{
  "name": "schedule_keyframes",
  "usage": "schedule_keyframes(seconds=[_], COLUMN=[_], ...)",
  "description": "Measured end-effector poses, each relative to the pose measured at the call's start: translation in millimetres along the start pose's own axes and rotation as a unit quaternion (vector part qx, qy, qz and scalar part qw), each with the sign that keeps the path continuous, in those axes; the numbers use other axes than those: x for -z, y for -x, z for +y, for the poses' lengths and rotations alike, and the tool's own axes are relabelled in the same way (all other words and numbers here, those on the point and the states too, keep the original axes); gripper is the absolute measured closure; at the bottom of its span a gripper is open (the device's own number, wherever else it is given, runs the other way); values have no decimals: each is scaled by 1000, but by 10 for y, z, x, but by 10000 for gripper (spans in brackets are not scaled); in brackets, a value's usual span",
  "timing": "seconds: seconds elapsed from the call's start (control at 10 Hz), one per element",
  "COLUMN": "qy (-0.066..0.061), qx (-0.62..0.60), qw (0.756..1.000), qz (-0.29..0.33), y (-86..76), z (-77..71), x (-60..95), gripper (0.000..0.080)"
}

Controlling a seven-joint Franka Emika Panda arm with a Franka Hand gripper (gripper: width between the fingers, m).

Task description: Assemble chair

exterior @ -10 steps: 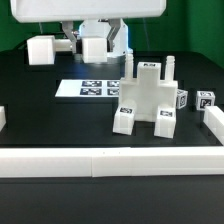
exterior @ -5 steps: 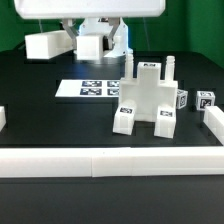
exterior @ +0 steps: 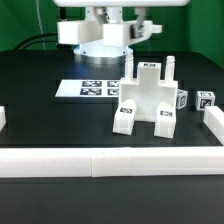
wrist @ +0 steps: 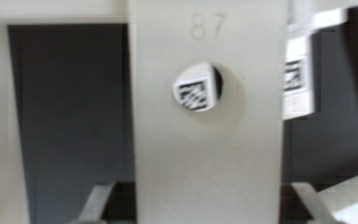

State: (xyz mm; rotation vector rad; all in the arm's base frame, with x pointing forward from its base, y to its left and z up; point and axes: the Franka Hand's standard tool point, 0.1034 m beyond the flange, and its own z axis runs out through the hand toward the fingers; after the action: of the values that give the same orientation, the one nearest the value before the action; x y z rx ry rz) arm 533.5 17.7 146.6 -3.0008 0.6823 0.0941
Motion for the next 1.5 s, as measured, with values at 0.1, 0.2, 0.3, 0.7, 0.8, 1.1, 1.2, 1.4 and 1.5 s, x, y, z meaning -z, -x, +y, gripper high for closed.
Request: schedule_keyframes(seconds=[0.1, 0.2, 0.3, 0.7, 0.8, 1.1, 1.2, 1.4, 1.5], qy=[1, 1, 1, 10, 10, 10, 12, 14, 13], qx=[4, 5, 5, 111, 108, 117, 122, 128, 127], qw=[1000, 1000, 1000, 994, 994, 993, 992, 992, 992], qz=[-1, -2, -2, -1, -2, 6, 5, 5, 7], y=[40, 29, 29, 116, 110, 177, 242, 292, 283], z=[-72, -48, -45, -235, -217, -266, -316, -388, -384], x=[-26, -27, -31, -35, -41, -116, -162, -237, -253], gripper=[515, 515, 515, 515, 515, 515, 515, 515, 515])
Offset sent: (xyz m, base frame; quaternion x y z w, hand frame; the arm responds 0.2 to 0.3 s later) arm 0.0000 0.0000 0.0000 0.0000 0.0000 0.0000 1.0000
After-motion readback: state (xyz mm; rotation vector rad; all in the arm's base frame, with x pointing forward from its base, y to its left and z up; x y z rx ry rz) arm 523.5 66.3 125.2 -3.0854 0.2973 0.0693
